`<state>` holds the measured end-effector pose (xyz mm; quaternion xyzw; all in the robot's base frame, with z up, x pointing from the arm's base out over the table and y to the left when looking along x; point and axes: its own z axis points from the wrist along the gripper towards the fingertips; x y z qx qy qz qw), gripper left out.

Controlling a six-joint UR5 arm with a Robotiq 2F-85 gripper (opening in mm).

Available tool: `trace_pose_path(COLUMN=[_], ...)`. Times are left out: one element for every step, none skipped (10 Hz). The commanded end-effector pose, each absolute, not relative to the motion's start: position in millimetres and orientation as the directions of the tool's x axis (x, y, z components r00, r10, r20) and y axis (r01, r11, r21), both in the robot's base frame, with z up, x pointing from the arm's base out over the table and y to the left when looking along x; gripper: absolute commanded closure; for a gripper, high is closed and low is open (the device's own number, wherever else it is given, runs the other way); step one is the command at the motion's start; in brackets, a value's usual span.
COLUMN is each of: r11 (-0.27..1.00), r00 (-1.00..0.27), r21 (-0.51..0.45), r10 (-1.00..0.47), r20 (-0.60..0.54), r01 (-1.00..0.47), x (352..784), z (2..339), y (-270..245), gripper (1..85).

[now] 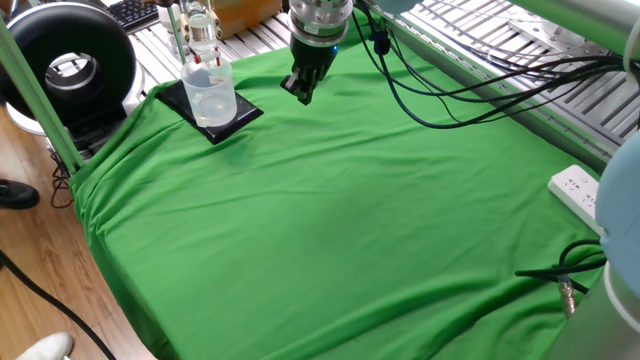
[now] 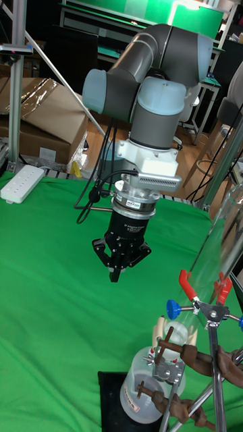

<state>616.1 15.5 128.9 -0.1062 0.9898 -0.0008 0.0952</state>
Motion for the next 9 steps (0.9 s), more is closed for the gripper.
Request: trace_pose_path(r11=[0.979,0.98,0.98,0.98,0.98,0.98,0.98,0.98,0.98], r00=[-0.961,-0.961,-0.962,-0.963,-0.963,-0.963,-0.963,-0.963,-0.963], r21=[-0.012,0.003,0.008,0.003,0.002,0.003,0.005,0.005,0.006], r10=[-0.2,-0.197,-0.195,-0.194,-0.195,-0.194,-0.194,-0.194,-0.194], r20=[-0.19,-0.193,-0.191,-0.188,-0.186,-0.187,-0.186,-0.186,-0.186], r01=[-0.201,-0.201,-0.2,-0.198,-0.198,-0.198,-0.199,-0.199,-0.199], x=[617.3,617.3,616.8,616.4,615.7,615.7,615.3,615.2,615.2], z=[130.7,131.0,131.5,131.5,131.8,131.8,131.8,131.9,131.9], y=[18.1,22.1,24.1,22.7,22.2,22.6,23.0,23.0,23.4], gripper=[84.3,84.3,84.3,84.3,84.3,84.3,84.3,84.3,84.3])
